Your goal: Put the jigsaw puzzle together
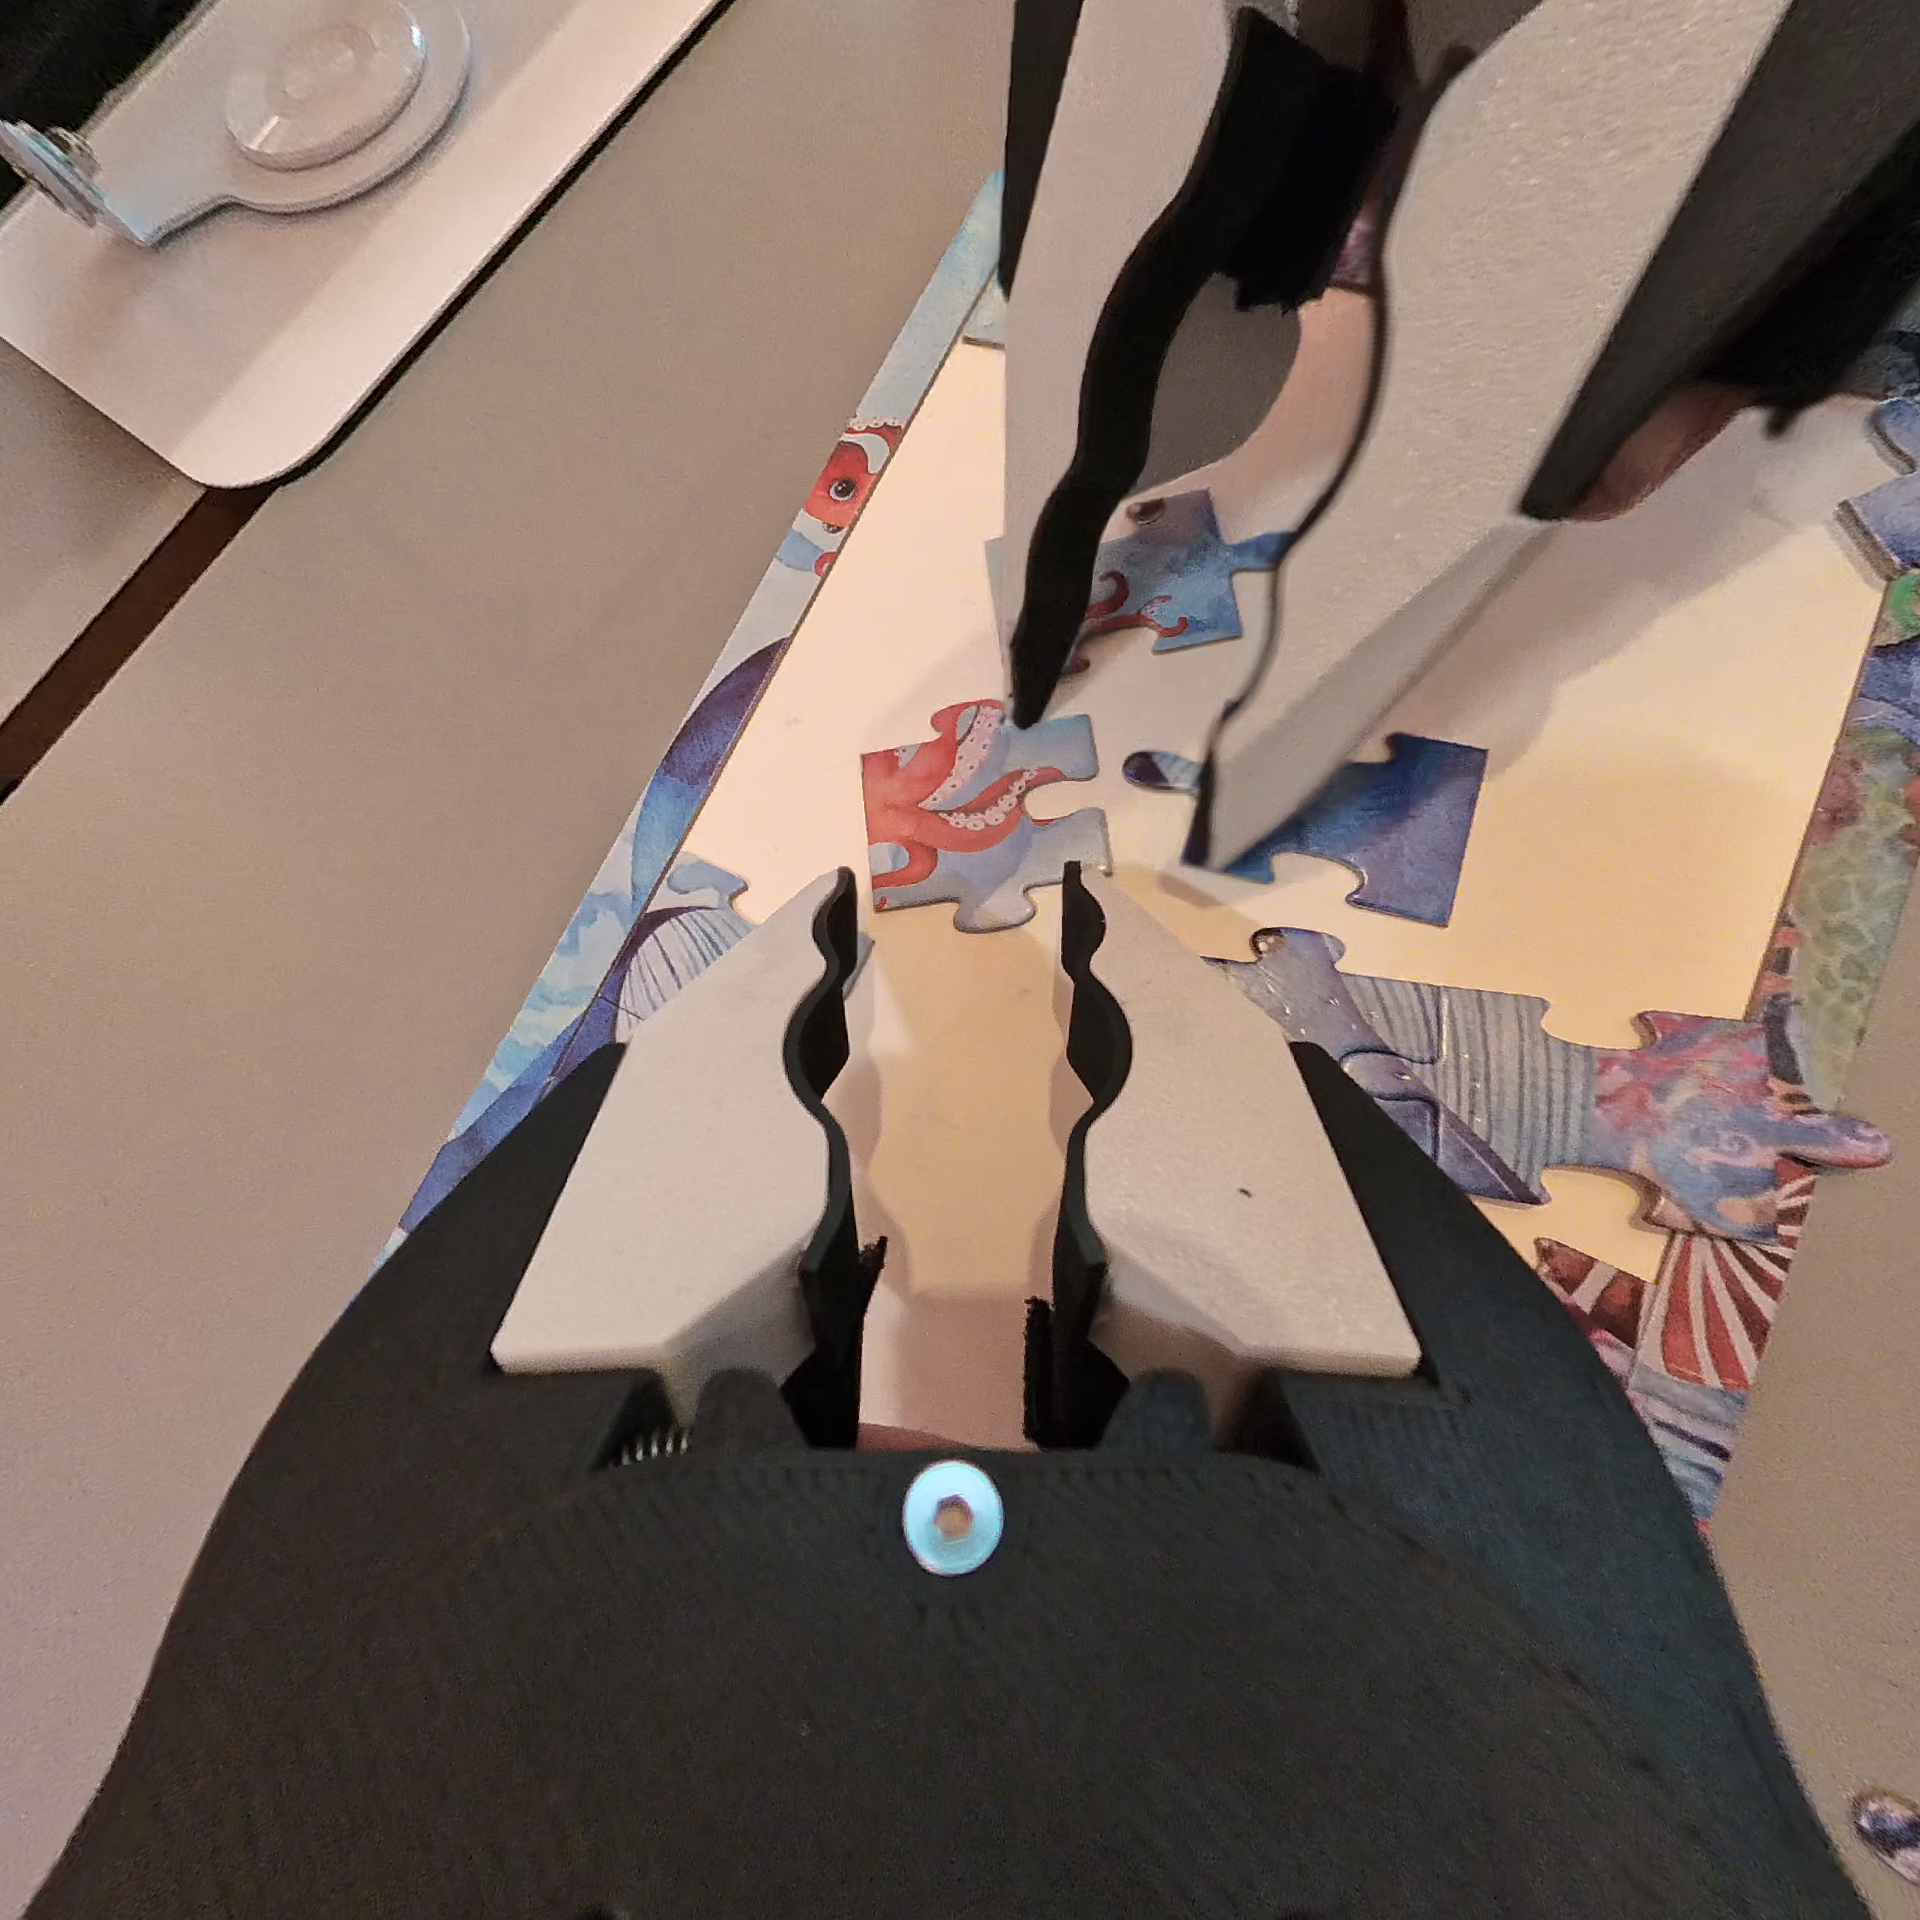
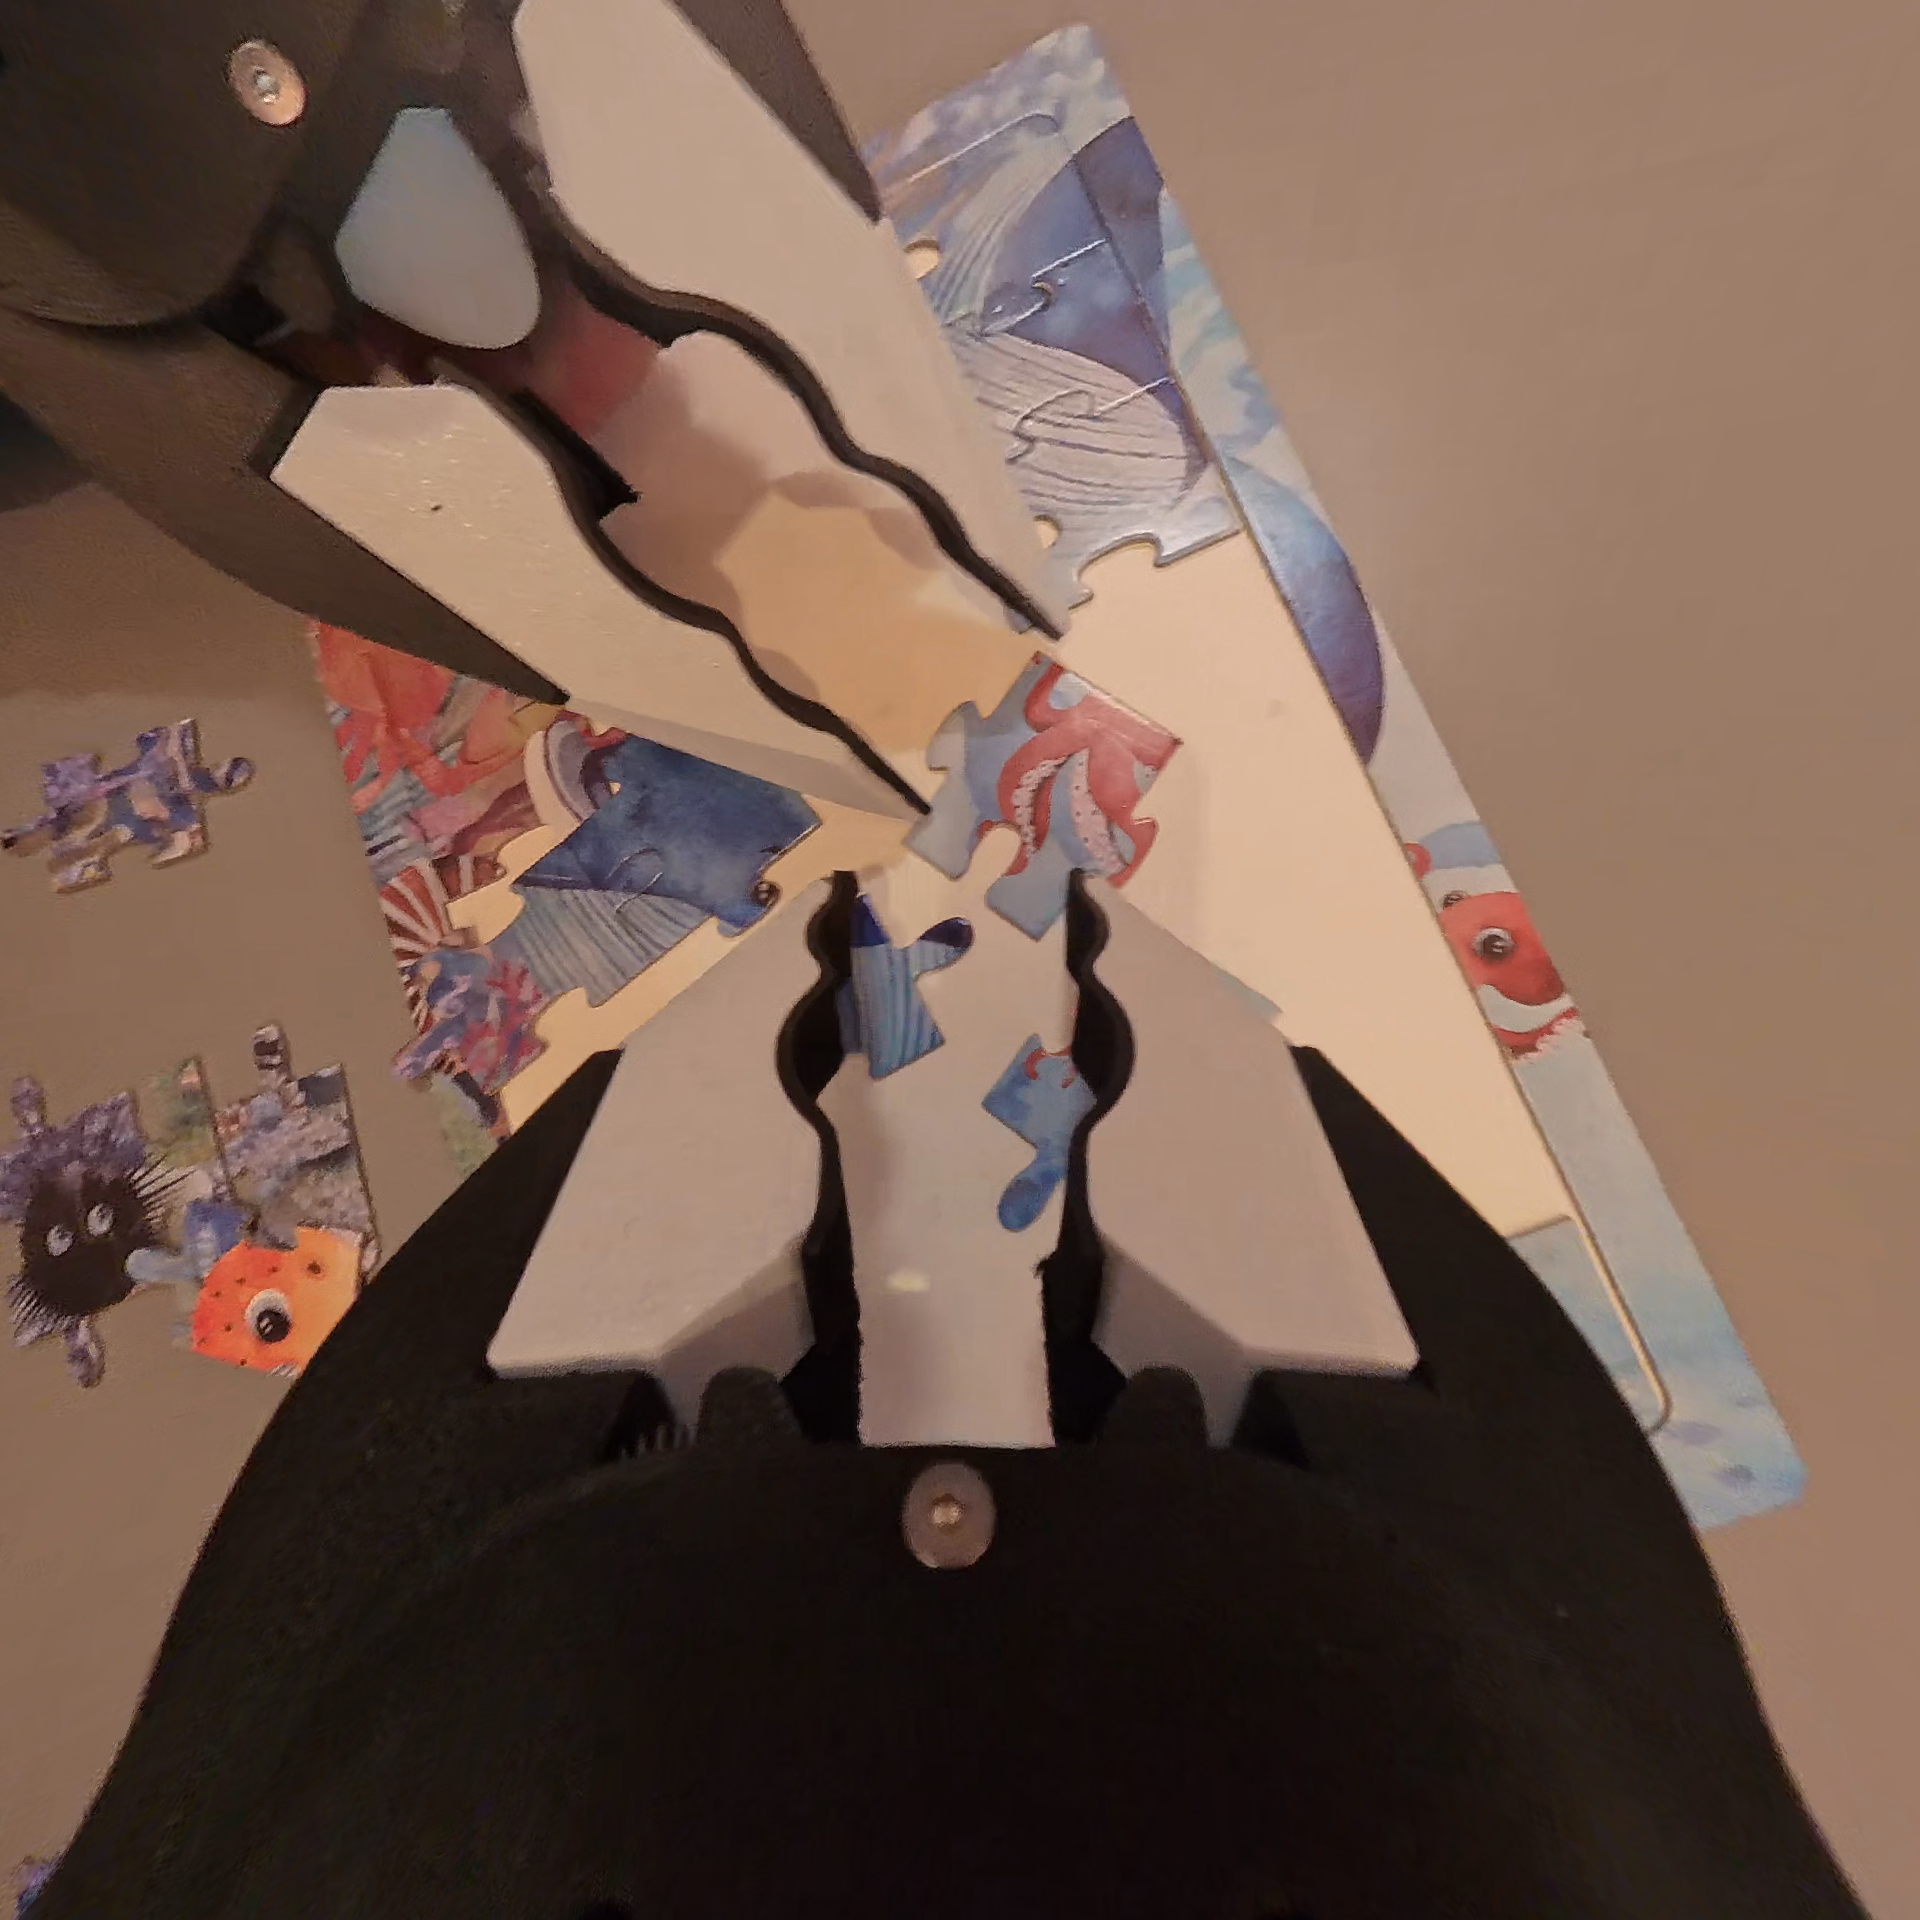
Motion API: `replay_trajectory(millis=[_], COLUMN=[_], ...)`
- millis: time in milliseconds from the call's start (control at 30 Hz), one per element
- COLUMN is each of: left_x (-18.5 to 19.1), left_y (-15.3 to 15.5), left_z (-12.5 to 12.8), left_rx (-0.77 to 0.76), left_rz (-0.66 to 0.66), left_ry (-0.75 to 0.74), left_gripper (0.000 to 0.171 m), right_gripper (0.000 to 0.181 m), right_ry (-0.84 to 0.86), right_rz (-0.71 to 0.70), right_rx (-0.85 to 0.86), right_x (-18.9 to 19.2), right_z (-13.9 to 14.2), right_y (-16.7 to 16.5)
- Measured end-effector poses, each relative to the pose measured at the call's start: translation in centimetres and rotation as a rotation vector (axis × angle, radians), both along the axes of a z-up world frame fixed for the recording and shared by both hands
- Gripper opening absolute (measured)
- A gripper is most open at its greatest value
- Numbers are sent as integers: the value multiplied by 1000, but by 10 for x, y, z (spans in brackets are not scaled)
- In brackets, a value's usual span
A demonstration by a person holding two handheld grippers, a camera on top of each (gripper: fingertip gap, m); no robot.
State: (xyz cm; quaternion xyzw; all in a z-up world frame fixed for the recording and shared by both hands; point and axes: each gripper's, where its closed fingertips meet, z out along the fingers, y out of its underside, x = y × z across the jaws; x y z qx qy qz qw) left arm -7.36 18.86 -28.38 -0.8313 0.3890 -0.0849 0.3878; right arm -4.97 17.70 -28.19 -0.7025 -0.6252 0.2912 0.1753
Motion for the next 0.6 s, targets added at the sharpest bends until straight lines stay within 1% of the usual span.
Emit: replay_trajectory(millis=[33,100,167,233,333,433,500,600], left_x=[0,-3,-4,-7,-12,-18,-18,-18], left_y=[0,2,3,4,8,15,15,15], left_z=[0,0,0,1,1,2,3,5], left_rx=[4,15,13,21,42,79,89,93], left_rz=[1,10,12,17,38,74,75,77], left_ry=[3,11,8,15,42,87,89,82], left_gripper=[39,37,36,35,34,34,33,33], right_gripper=[46,41,42,42,48,56,56,56], right_ry=[3,2,37,1,-84,-129,-132,-169], right_rz=[22,22,7,-14,-36,-16,-11,-7], right_rx=[-10,-30,-60,-8,131,166,153,181], right_x=[1,6,8,17,37,47,46,45], right_z=[1,4,12,11,4,-4,-3,-4], right_y=[-4,-2,0,11,32,35,32,30])
